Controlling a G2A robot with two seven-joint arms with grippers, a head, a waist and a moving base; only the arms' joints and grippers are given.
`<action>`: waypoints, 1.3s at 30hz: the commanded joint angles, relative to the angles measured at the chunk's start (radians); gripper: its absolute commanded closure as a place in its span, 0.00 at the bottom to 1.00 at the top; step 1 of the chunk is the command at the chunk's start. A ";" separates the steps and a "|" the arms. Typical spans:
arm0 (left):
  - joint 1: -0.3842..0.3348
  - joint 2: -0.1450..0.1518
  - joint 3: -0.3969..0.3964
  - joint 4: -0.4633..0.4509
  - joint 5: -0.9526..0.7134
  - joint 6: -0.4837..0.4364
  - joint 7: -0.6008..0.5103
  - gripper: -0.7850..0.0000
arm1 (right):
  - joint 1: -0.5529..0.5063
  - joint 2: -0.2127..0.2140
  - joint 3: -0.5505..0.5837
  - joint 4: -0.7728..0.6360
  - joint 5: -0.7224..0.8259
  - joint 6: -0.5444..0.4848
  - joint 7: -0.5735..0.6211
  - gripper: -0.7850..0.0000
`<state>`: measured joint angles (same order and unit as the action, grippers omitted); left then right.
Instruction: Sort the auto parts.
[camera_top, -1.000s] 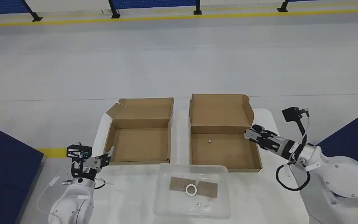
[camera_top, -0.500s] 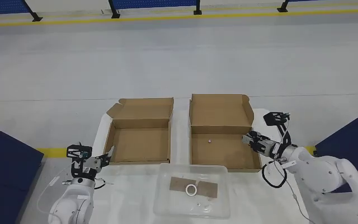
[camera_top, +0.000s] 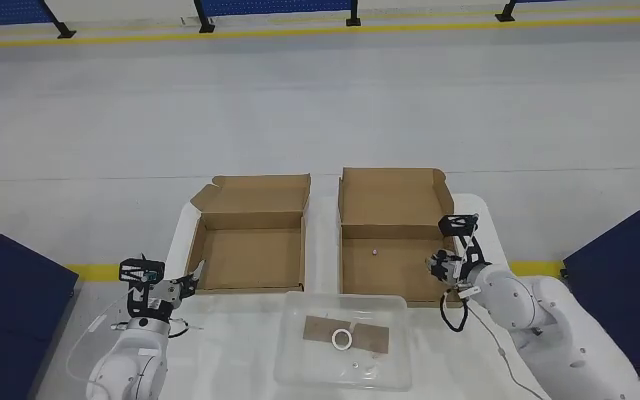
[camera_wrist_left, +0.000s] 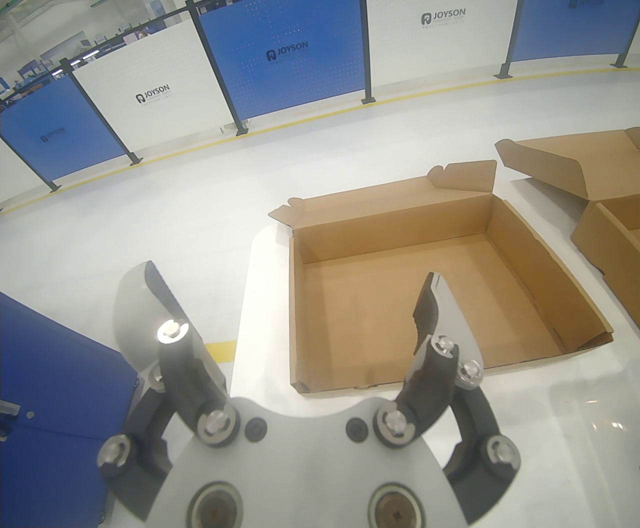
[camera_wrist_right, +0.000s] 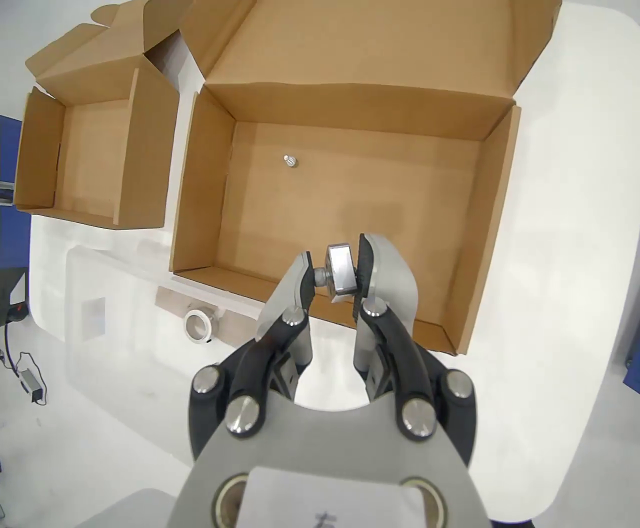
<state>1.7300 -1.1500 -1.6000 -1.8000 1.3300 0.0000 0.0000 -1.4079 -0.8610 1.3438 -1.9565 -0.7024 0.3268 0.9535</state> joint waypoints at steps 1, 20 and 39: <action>0.000 0.000 0.000 0.000 0.000 0.000 0.000 0.00 | 0.000 0.000 0.001 -0.001 0.001 0.000 0.000 1.00; 0.000 0.000 0.000 0.000 0.000 0.000 0.000 0.00 | 0.105 -0.038 -0.172 0.150 -0.174 0.143 0.024 1.00; 0.000 0.000 0.000 0.000 0.000 0.000 0.000 0.00 | 0.248 -0.105 -0.308 0.389 -0.182 0.191 -0.016 1.00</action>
<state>1.7300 -1.1500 -1.6000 -1.8000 1.3300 0.0000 0.0000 -1.1645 -0.9639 1.0386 -1.5757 -0.8854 0.5179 0.9361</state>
